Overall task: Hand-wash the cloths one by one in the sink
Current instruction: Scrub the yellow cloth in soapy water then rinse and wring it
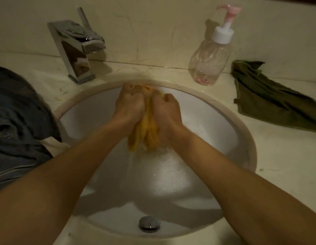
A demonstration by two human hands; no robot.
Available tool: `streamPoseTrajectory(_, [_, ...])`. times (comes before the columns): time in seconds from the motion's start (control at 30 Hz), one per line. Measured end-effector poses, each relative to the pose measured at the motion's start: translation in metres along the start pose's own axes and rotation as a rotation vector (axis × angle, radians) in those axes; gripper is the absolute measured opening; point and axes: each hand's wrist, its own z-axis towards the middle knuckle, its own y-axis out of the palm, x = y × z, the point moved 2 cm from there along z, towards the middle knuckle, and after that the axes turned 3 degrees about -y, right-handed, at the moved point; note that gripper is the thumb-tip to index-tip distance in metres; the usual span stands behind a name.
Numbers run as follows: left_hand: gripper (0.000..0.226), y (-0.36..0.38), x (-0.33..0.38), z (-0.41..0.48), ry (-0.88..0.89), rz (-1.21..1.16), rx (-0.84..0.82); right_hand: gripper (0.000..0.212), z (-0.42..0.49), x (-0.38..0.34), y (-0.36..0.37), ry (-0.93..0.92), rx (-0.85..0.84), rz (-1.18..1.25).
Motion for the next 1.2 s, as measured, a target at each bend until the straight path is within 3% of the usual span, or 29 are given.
streamPoseTrajectory(0.07, [0.021,-0.008,-0.003,0.008,-0.063,-0.159,-0.053,0.036,-0.014,0.001,0.008,-0.018,-0.077,-0.004])
streamPoseTrajectory(0.17, [0.02,-0.002,-0.006,0.006,-0.033,-0.093,-0.105,0.039,-0.007,-0.001,0.005,-0.069,0.0,-0.022])
streamPoseTrajectory(0.27, [0.034,0.014,0.0,-0.016,-0.011,-0.001,-0.123,0.082,0.021,0.006,-0.008,-0.009,0.121,0.01])
streamPoseTrajectory(0.3, [0.04,0.018,0.003,-0.023,0.013,0.059,-0.136,0.088,0.025,0.01,-0.01,0.015,0.126,0.018])
streamPoseTrajectory(0.37, [0.043,0.015,0.005,-0.023,0.036,0.088,-0.108,0.068,0.004,-0.003,-0.009,0.069,0.086,0.039])
streamPoseTrajectory(0.43, [0.043,0.001,0.003,-0.012,-0.003,-0.042,-0.056,0.038,-0.013,-0.002,-0.001,0.076,-0.021,0.044])
streamPoseTrajectory(0.5, [0.043,-0.009,0.002,-0.005,-0.031,-0.16,-0.006,0.033,-0.023,-0.002,0.008,0.035,-0.097,0.025])
streamPoseTrajectory(0.57, [0.044,-0.006,0.005,-0.013,0.03,-0.11,0.011,0.053,-0.017,-0.011,0.007,0.012,-0.034,0.02])
streamPoseTrajectory(0.63, [0.044,0.007,0.009,-0.026,0.111,-0.008,-0.033,0.087,-0.001,-0.011,-0.002,0.043,0.015,0.115])
streamPoseTrajectory(0.67, [0.044,0.012,0.01,-0.03,0.129,0.027,-0.061,0.092,0.003,-0.01,-0.007,0.052,0.038,0.167])
streamPoseTrajectory(0.8, [0.047,-0.001,0.006,-0.012,0.079,-0.09,-0.035,0.039,-0.023,-0.013,0.0,-0.043,-0.02,0.041])
streamPoseTrajectory(0.9, [0.046,-0.008,0.002,-0.012,0.07,-0.104,-0.039,0.043,-0.022,-0.012,0.003,-0.035,-0.063,0.063])
streamPoseTrajectory(1.0, [0.043,0.017,0.008,-0.029,0.146,-0.045,-0.122,0.066,0.004,-0.012,-0.017,0.012,0.012,0.208])
streamPoseTrajectory(1.03, [0.042,0.024,0.01,-0.032,0.157,-0.033,-0.156,0.064,0.008,-0.013,-0.022,0.034,0.04,0.251])
streamPoseTrajectory(1.1, [0.043,0.023,0.011,-0.026,0.133,-0.014,-0.147,0.04,-0.002,-0.015,-0.022,0.038,0.068,0.222])
streamPoseTrajectory(1.2, [0.046,-0.004,0.004,-0.01,0.037,-0.108,-0.056,0.035,-0.027,-0.008,0.001,0.015,-0.078,0.008])
